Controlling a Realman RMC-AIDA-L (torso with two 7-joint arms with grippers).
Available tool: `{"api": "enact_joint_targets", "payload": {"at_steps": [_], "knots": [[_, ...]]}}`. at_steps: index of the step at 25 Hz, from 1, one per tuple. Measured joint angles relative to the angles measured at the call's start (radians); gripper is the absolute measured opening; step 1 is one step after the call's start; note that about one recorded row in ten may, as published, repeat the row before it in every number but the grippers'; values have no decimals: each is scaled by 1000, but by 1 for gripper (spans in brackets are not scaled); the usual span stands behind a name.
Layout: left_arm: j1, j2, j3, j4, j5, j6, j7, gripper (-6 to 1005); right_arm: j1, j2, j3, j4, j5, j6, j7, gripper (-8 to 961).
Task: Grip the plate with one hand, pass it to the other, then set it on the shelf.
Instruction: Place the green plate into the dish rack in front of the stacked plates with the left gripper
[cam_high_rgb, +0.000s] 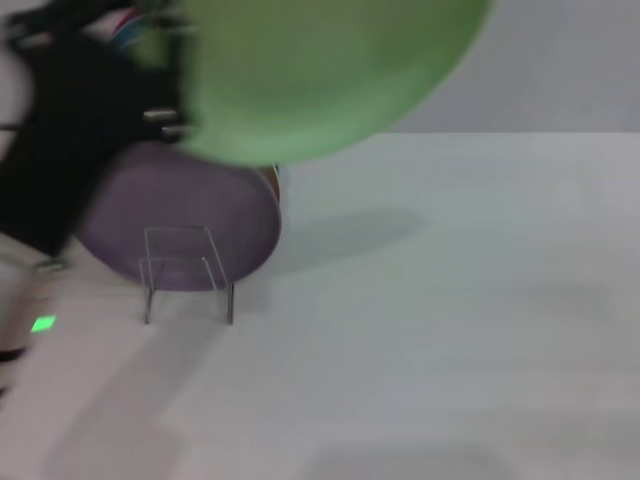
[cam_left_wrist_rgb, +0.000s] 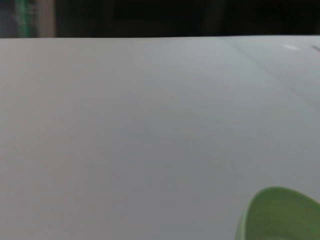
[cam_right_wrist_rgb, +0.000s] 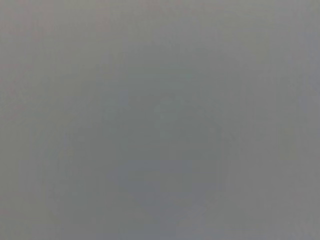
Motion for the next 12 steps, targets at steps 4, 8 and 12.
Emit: {"api": "enact_joint_targets", "payload": {"at_steps": [4,8,12], "knots": [[-108,-14,-83,331,-4,245,-150,67,4,0,-5,-1,-3,1,0,618],[-264,-17,-103,693,-7,433,-188,67,13,-1,-6,-4,-14,5,-1,618],[-330,-10,-94,840,-9,467,-190,66,19,-2,-18,-10,-24,9,-1,617]]}}
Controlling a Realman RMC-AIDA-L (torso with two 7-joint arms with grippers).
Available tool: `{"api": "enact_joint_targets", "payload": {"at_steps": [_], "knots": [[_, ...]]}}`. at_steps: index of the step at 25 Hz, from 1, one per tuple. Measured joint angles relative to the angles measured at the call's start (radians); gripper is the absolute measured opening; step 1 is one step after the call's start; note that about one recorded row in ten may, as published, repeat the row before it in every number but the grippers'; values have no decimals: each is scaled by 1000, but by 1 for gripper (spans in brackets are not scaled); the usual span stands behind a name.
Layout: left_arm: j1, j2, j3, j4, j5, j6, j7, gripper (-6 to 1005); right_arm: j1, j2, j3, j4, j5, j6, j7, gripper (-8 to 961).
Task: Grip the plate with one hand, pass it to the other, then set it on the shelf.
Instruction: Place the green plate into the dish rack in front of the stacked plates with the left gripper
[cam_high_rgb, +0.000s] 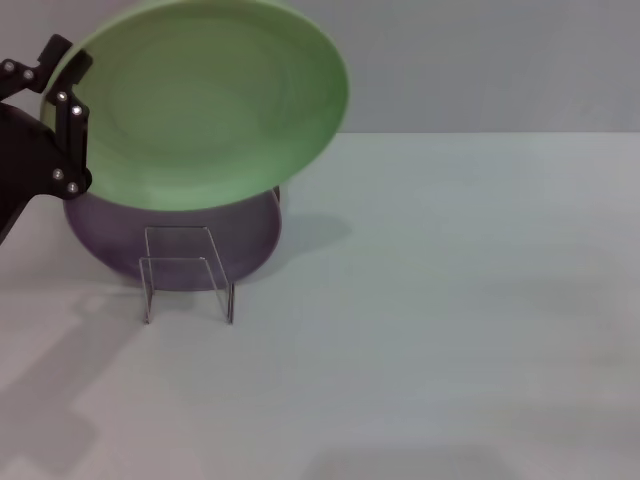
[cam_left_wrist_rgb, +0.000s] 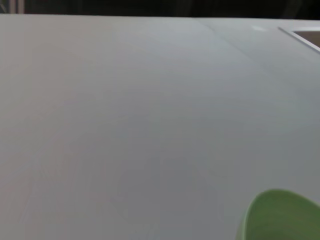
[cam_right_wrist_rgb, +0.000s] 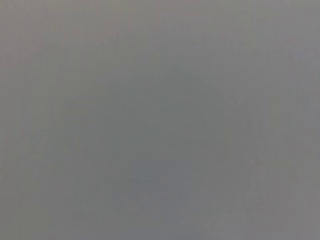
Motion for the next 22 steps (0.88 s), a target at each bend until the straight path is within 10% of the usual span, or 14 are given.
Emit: {"api": "enact_joint_targets", "payload": {"at_steps": [22], "knots": [[-45,62,70,139,-5,-65,15,61,-12,3,-13,-4,-3,55,-14,618]]}}
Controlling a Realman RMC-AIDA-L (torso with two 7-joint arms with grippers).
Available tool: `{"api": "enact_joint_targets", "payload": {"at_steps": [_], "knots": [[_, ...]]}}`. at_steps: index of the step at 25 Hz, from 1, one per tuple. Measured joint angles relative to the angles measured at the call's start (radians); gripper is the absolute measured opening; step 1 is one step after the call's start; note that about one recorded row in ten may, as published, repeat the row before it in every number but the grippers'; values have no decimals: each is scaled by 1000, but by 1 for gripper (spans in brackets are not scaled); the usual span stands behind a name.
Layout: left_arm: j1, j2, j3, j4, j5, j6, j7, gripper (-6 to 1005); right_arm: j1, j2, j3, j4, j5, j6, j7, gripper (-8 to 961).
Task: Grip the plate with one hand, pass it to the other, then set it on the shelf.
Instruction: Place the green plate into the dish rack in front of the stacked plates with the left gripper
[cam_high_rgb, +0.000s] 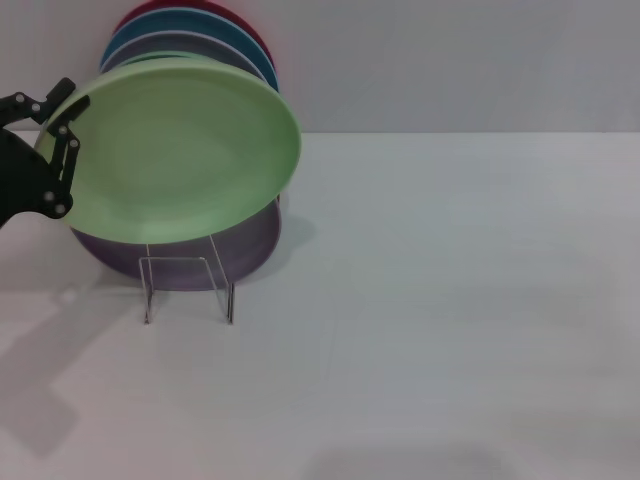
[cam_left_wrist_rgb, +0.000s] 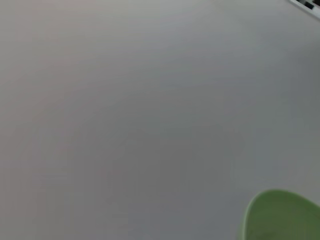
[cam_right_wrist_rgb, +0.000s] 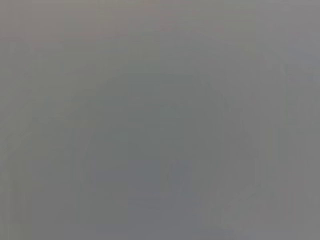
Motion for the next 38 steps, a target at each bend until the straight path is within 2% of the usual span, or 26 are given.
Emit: {"api": "enact_joint_targets", "payload": {"at_steps": [10,18,20,23,28,38], "knots": [[-8,7,28,2,-1,-55,20,62,0,0,-1,-3,-2,1,-9,617],[-8,0,30,4,-1,-108,26,62,11,0,-1,-14,-10,1,-13,618],[-8,-4,27,4,-2,-115,29,61,12,0,-1,-16,-11,1,-14,617],[0,-36,1,3,-5,-145,109,61,14,-1,-1,-17,-11,1,-14,618],[2,-55,-14,-2,-7,-174,130,62,21,-1,-1,-19,-11,7,-14,618],[27,-89,-39,-4,-9,-181,189,442,23,-1,-1,-25,-11,8,-60,617]]}}
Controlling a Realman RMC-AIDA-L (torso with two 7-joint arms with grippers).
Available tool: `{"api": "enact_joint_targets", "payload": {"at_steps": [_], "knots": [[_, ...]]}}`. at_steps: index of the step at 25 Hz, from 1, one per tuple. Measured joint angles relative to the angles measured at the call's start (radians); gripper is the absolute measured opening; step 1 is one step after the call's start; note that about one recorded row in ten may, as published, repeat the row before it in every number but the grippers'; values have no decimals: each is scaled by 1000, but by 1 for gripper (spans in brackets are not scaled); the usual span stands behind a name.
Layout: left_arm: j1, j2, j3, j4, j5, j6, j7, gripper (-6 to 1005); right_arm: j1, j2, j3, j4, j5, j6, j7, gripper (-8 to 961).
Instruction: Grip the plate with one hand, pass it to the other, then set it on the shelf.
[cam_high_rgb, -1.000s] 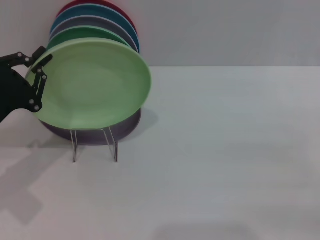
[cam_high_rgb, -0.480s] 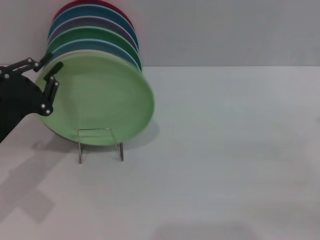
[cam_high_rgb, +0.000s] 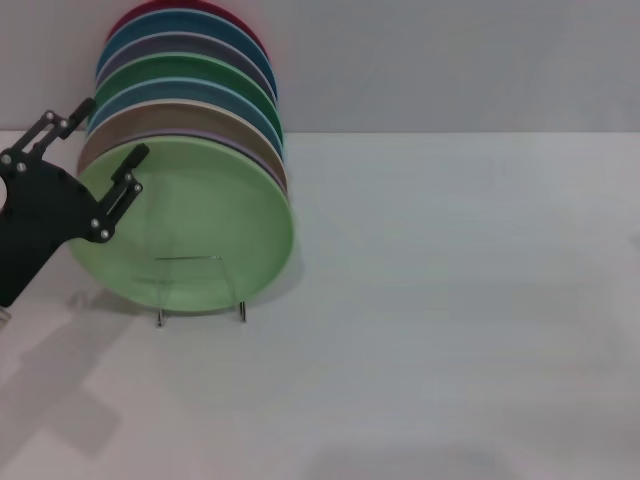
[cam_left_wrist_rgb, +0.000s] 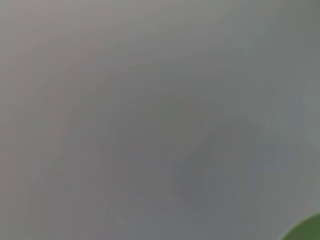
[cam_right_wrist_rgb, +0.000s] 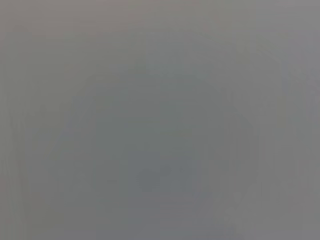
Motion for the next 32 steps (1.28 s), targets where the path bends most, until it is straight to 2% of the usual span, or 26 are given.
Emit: {"api": "enact_joint_targets", "payload": {"at_steps": [1,3,7,9,20,22,23,24,25,26,32], "knots": [[6,-5,0,-2,0,0,14,483,0,0,0,-2,0,0,-13,617],[25,-24,-2,-2,0,0,65,499,0,2,0,-16,0,0,-62,617],[42,-35,-8,-2,0,0,92,531,1,3,0,-28,0,0,-88,617],[79,-54,-27,-17,0,25,134,547,1,4,0,-29,-2,-6,-96,617],[153,-68,-50,-42,0,88,147,564,-1,4,0,-39,-3,-11,-110,617],[174,-69,-52,-55,0,108,147,564,-3,5,0,-41,-3,-17,-120,617],[215,-70,-59,-89,0,130,148,564,-5,5,0,-43,-3,-24,-123,617],[215,-70,-59,-89,0,130,148,564,-5,5,0,-43,-3,-24,-123,617],[246,-71,-71,-115,0,141,149,564,-5,5,0,-44,-3,-26,-125,617],[246,-71,-71,-115,0,141,149,564,-5,5,0,-46,-3,-28,-133,617],[310,-80,-143,-148,0,181,128,564,-3,5,0,-93,-20,-54,-297,617]]}}
